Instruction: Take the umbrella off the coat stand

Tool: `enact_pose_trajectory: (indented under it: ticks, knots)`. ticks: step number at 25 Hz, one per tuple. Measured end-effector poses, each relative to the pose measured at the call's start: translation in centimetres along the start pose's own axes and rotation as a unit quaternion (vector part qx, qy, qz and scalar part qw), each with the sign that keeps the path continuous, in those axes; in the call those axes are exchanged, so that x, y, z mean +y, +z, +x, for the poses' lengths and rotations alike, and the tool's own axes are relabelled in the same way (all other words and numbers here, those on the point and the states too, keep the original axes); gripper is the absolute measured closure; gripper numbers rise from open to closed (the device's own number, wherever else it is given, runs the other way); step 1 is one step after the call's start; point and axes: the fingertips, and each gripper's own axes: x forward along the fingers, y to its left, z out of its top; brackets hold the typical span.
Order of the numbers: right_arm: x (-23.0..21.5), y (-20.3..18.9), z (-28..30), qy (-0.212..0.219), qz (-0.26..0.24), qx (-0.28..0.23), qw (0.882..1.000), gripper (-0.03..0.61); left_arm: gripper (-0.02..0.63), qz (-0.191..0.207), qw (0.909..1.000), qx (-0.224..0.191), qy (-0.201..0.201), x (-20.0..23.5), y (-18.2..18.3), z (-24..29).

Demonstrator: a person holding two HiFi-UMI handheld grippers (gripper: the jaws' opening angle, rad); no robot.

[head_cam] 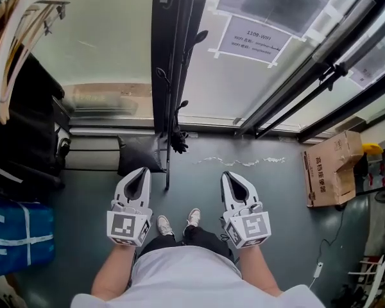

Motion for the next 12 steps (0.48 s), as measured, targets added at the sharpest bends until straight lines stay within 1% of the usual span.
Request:
enact_pose_trajectory:
  ticks: [2,4,7,12]
  knots:
    - [-1.1,0.2,0.9,0.000,0.003,-0.004,1.000,0.561,0.591,0.002,1.0000,0.001,0.000,-0.3,0.1,0.8]
    - [-1.8,0.6,1.9,0.010,0.001,-0.012,1.000,0.561,0.591,0.007,1.0000,0.001,0.007,-0.5,0.2,1.6]
    - [-2.9,1.0,3.5,0.029,-0.006,-0.018,0.999,0.561,0.591,0.010,0.9996,-0.003,0.025,-0.6,0.9,2.4]
    - [-4.1,1.0,6.4,0.065,-0.028,-0.015,0.997,0.561,0.591,0.032,0.9975,-0.009,0.063,0.1,2.7,3.2]
